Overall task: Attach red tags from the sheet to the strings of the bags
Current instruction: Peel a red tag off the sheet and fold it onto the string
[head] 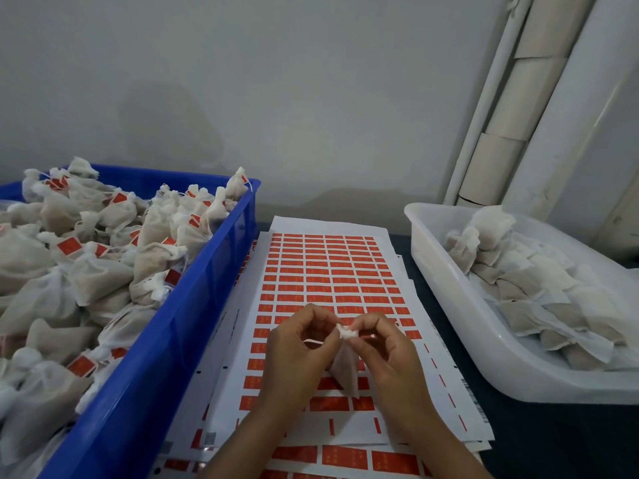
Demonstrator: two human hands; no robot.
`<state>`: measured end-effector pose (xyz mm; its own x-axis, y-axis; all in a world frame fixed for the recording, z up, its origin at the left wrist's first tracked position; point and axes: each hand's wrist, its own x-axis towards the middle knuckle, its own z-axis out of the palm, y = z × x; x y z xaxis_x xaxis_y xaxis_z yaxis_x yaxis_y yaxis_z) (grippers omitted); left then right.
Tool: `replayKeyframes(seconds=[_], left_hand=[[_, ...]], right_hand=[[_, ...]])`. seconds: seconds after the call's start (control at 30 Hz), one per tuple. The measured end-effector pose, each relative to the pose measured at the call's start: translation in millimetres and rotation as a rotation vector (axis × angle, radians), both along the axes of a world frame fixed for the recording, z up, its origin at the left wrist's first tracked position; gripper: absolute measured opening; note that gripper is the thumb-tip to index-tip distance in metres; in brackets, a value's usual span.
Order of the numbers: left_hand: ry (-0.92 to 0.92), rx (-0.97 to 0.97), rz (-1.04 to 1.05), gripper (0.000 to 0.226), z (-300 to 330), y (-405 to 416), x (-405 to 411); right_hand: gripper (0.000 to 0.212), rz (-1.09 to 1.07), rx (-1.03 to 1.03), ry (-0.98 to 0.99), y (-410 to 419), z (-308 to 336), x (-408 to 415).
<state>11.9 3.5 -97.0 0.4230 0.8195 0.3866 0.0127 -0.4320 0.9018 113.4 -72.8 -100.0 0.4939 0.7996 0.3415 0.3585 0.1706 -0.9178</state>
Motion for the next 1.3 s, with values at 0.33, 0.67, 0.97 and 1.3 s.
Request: replayKeyframes(seconds=[0.33, 0.67, 0.97, 1.3], left_hand=[[-0.063, -0.022, -0.005, 0.019, 1.1, 0.3, -1.4], [-0.025, 0.033, -0.094, 0.023, 1.7, 3.0, -2.7], [0.045, 0.016, -0.135, 0.018, -2.2, 4.9, -0.3], [0.057, -0.244, -0.302, 0.01, 0.0, 0.0, 0.2]], right_hand=[[0.018, 0.041, 0.057, -0.118, -2.7, 6.1, 1.4], [0.014, 0.086, 0.021, -0.025, -4.1, 9.1, 9.0], [0.01, 0.078, -0.004, 0.0, -4.9, 8.0, 10.8], [0.012, -0.01, -0.065, 0.25, 1.8, 4.8, 9.9]])
